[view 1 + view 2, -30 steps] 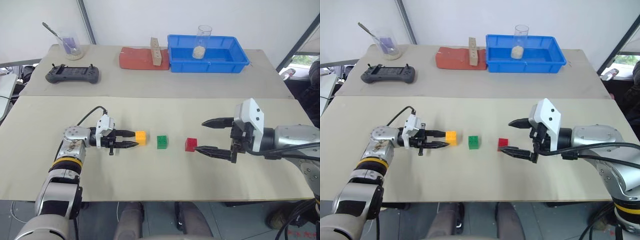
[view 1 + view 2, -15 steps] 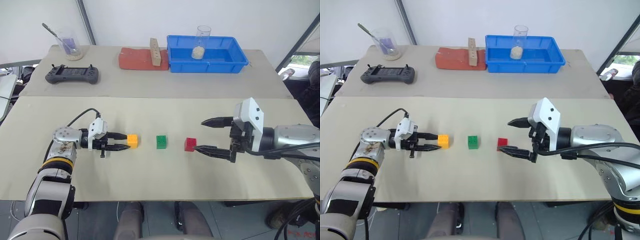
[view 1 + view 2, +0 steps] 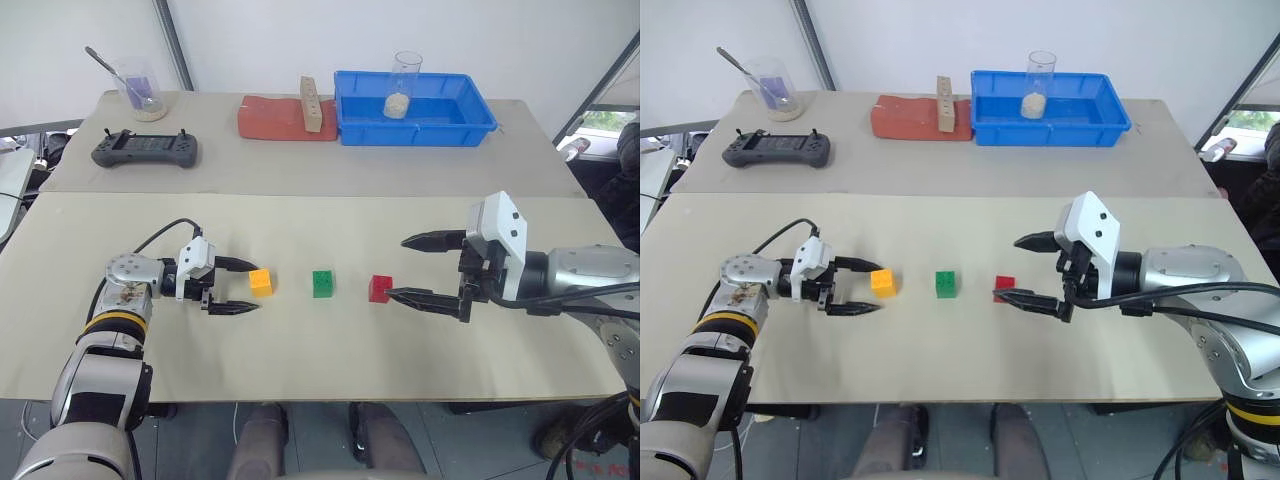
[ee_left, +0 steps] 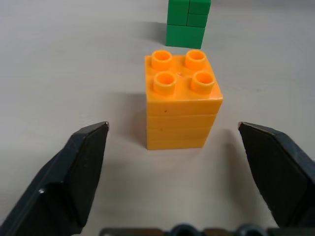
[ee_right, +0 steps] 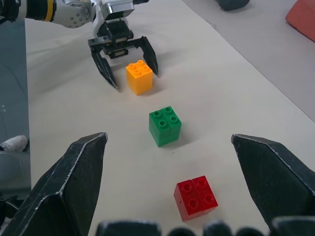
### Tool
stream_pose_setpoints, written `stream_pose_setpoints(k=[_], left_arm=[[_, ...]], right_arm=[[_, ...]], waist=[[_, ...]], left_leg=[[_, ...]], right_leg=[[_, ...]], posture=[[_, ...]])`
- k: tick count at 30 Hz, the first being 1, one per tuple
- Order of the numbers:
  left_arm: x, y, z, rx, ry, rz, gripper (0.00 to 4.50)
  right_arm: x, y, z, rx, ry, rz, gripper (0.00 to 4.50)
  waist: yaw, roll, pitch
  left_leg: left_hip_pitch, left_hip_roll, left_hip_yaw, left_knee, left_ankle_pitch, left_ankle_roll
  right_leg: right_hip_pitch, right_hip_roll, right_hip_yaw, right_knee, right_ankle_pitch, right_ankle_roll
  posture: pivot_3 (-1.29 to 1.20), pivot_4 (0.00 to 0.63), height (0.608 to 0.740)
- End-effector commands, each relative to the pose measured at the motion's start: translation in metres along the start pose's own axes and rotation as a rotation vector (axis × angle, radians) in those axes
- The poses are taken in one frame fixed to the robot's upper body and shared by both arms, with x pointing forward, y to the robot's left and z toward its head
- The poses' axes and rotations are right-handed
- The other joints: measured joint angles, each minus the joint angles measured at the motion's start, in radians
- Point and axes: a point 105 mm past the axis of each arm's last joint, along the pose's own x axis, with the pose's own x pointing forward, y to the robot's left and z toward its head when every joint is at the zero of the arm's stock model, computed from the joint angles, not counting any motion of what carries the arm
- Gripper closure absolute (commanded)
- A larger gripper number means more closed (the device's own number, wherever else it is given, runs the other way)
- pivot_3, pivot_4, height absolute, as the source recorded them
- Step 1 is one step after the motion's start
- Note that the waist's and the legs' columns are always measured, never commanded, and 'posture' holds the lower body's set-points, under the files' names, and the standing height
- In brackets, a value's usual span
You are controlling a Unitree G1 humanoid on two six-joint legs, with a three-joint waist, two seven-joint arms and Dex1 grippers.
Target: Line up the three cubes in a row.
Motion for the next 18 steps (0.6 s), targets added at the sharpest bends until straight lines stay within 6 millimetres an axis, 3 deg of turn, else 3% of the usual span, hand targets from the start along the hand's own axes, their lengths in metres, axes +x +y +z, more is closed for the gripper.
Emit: stream_pose_setpoints(k=[1,5,9,14,18], left_arm=[[-0.021,0.012,0.025,0.064,-0.030,0.051,0.05],[-0.049,0.011,0.051,0.041,-0.036,0.071,0.05],[-0.075,-0.006,0.069,0.048,0.037,0.086,0.05],[-0.090,-0.007,0.080,0.049,0.124,0.221,0.05],[-0.097,-0.005,0.080,0.047,0.172,0.255,0.05]], right_arm=[[-0.009,0.000,0.006,-0.037,-0.011,-0.015,0.00],[-0.025,0.000,-0.001,-0.023,0.021,-0.029,0.00],[-0.047,-0.002,-0.010,-0.020,0.096,-0.053,0.00],[-0.067,-0.007,-0.008,-0.034,0.134,-0.076,0.00],[-0.070,-0.010,-0.002,-0.049,0.137,-0.071,0.00]], waist=[[-0.001,0.000,0.000],[-0.005,0.000,0.000],[-0.009,0.000,0.000],[-0.003,0.000,0.000],[-0.003,0.000,0.000]], left_leg=[[0.000,0.000,0.000,0.000,0.000,0.000],[0.000,0.000,0.000,0.000,0.000,0.000],[0.000,0.001,0.000,0.000,0.000,0.000],[0.004,0.002,0.002,0.000,0.000,0.000],[0.005,0.002,0.004,0.000,0.000,-0.001]], right_leg=[[0.000,0.000,0.000,0.000,0.000,0.000],[-0.001,0.000,0.000,0.000,0.000,0.000],[0.000,0.000,0.000,0.001,-0.001,0.000],[0.001,-0.001,0.000,0.002,-0.005,-0.007],[0.001,-0.002,0.000,0.003,-0.005,-0.008]], posture=[[0.00,0.150,0.740],[0.00,0.150,0.740],[0.00,0.150,0.740],[0.00,0.150,0.740],[0.00,0.150,0.740]])
